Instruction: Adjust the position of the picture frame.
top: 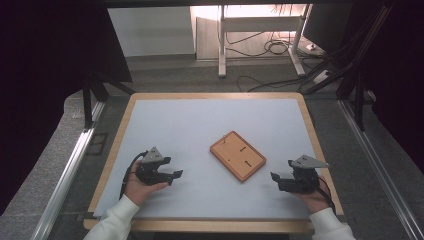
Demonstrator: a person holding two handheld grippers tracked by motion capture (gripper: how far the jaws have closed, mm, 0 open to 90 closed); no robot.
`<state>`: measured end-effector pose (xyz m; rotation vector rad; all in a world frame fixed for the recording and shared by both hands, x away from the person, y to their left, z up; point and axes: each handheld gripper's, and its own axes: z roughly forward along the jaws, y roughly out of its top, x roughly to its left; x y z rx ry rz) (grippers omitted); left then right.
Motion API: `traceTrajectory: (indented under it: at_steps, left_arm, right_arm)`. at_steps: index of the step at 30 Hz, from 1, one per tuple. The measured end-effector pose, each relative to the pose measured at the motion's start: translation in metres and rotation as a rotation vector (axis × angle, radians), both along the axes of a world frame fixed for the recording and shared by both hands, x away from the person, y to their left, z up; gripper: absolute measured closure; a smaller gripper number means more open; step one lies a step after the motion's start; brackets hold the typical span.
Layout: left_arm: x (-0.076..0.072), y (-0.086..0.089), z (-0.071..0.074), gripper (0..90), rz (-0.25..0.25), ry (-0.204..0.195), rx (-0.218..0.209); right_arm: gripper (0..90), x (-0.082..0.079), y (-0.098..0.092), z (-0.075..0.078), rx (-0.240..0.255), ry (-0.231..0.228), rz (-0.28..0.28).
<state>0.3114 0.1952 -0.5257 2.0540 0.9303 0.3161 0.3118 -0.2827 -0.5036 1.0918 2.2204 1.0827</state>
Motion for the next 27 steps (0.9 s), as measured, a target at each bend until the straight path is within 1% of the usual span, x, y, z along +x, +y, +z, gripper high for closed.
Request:
traceTrajectory:
  at_steps: [8,10,14,17,19,21,23,24,25,27]
  left_arm:
    - [0.001,-0.002,0.001,27.2,-0.005,0.0,0.001]
    - [0.001,-0.003,0.001,27.1,-0.008,-0.002,0.001]
    - [0.002,-0.002,0.001,27.0,-0.014,0.0,0.006]
    - [0.001,-0.002,0.001,27.0,-0.009,0.0,-0.005]
    - [0.001,-0.001,0.001,26.8,-0.013,0.005,-0.005]
    - [0.001,-0.001,0.001,26.0,-0.016,0.017,-0.013]
    - [-0.001,0.001,0.002,25.7,-0.007,0.023,-0.03]
    - [-0.001,0.001,0.002,25.5,-0.007,0.023,-0.03]
    - [-0.001,0.002,0.004,25.4,0.0,0.025,-0.041]
    - [-0.001,0.003,0.004,25.3,0.003,0.026,-0.045]
  right_arm:
    - [20.1,-0.003,-0.002,0.001,0.006,-0.003,0.022]
    - [20.4,-0.004,-0.001,0.002,0.016,0.01,0.019]
    - [21.3,-0.003,0.001,0.003,0.023,0.015,0.018]
    - [21.4,-0.002,0.003,0.003,0.015,0.02,0.023]
    - [21.4,-0.001,0.005,0.002,0.013,0.027,0.026]
    - [21.4,0.0,0.006,0.002,0.01,0.031,0.029]
    - [21.4,0.001,0.007,0.003,0.01,0.033,0.028]
    - [21.4,0.001,0.007,0.003,0.01,0.033,0.028]
    - [21.1,0.002,0.009,0.003,0.001,0.03,0.034]
    - [21.0,0.003,0.011,0.004,0.002,0.031,0.034]
